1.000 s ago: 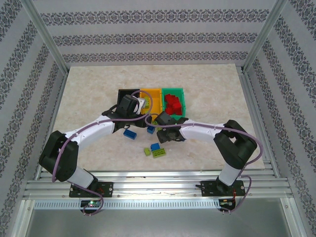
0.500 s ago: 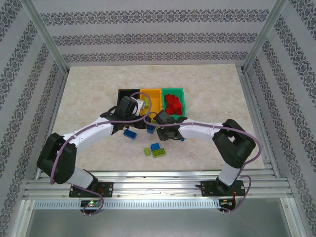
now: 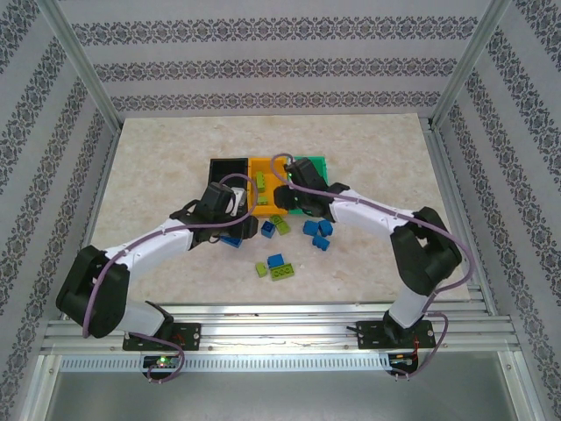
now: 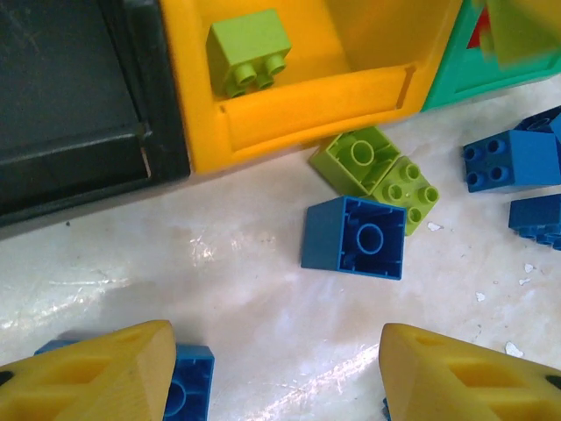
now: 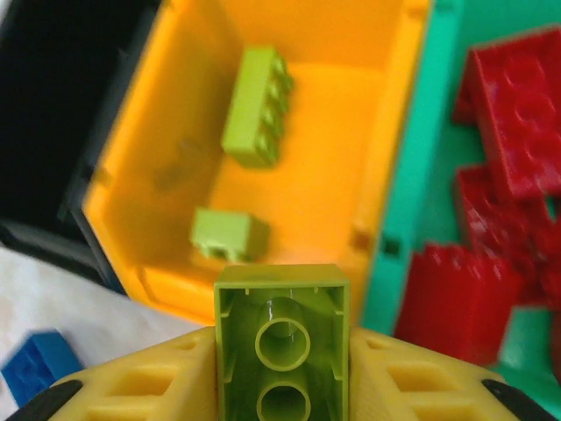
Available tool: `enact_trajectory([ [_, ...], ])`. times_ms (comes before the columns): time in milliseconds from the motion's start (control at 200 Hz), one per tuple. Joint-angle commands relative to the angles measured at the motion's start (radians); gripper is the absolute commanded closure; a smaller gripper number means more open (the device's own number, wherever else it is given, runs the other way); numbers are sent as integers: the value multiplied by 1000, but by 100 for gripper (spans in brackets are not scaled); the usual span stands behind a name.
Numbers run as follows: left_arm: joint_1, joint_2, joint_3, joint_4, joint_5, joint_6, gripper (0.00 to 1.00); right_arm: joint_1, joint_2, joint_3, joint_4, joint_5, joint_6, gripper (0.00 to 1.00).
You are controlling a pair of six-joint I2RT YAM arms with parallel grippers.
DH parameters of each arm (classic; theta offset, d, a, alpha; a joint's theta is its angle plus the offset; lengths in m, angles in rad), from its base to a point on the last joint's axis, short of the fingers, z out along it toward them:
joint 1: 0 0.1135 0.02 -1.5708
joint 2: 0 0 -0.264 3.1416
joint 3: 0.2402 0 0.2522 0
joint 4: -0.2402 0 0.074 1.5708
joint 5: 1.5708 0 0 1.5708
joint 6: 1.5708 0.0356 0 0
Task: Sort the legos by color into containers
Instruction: Place the lego in the container, then pick up the lego from the center of the table.
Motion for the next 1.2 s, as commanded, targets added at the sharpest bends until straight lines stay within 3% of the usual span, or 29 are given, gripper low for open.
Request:
enact_trajectory([
  [0, 12, -34, -16, 53, 24, -39, 37, -4, 68, 92, 28, -43, 46, 60],
  [245, 18, -50, -42, 72, 57, -44, 37, -15, 131, 177, 1, -66, 44, 45],
  [585, 35, -37, -53, 94, 44, -62, 37, 12, -1, -45, 37, -43, -10, 45],
  [809, 77, -20, -72, 183, 114, -120, 37, 56, -82, -203, 47, 8, -55, 45],
  [1199, 97, -25, -75, 215, 139, -146, 37, 101, -49, -233, 10, 56, -94, 45],
])
